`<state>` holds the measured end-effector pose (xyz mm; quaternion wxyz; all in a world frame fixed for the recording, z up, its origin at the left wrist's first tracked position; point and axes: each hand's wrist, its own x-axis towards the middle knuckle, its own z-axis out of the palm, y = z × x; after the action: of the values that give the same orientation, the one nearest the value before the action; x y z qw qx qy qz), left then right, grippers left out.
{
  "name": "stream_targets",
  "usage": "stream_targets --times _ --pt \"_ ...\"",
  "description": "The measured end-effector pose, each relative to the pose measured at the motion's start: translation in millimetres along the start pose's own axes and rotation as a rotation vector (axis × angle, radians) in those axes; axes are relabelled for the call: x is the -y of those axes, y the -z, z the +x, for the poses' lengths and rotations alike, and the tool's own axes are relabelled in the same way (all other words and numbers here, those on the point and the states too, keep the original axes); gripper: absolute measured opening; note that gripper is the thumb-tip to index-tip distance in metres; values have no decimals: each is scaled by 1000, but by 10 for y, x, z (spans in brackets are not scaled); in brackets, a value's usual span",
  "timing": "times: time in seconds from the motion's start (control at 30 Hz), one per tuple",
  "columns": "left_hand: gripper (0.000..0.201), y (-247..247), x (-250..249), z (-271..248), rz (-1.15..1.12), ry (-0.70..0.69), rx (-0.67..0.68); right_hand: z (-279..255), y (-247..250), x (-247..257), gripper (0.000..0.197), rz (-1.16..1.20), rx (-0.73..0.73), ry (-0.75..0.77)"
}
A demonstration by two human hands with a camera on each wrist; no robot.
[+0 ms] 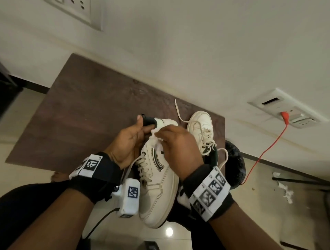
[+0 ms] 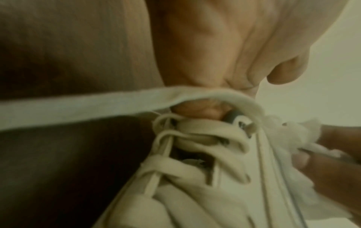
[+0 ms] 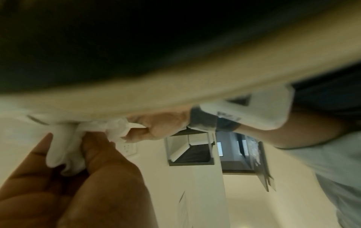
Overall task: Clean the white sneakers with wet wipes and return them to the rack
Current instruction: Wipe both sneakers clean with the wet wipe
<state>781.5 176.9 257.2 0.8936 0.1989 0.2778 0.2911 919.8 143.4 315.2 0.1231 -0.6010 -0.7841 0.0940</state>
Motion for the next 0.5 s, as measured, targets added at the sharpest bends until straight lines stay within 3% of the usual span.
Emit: stream_targets --times 0.17,0.4,0.5 --pt "75 -2 1 -27 33 42 28 -307 -70 225 24 -76 200 144" --pt "60 -33 11 -33 -43 -2 -24 154 -21 68 13 -118 114 -44" --pt "59 25 27 -8 -41 9 -60 130 -17 99 20 -95 186 11"
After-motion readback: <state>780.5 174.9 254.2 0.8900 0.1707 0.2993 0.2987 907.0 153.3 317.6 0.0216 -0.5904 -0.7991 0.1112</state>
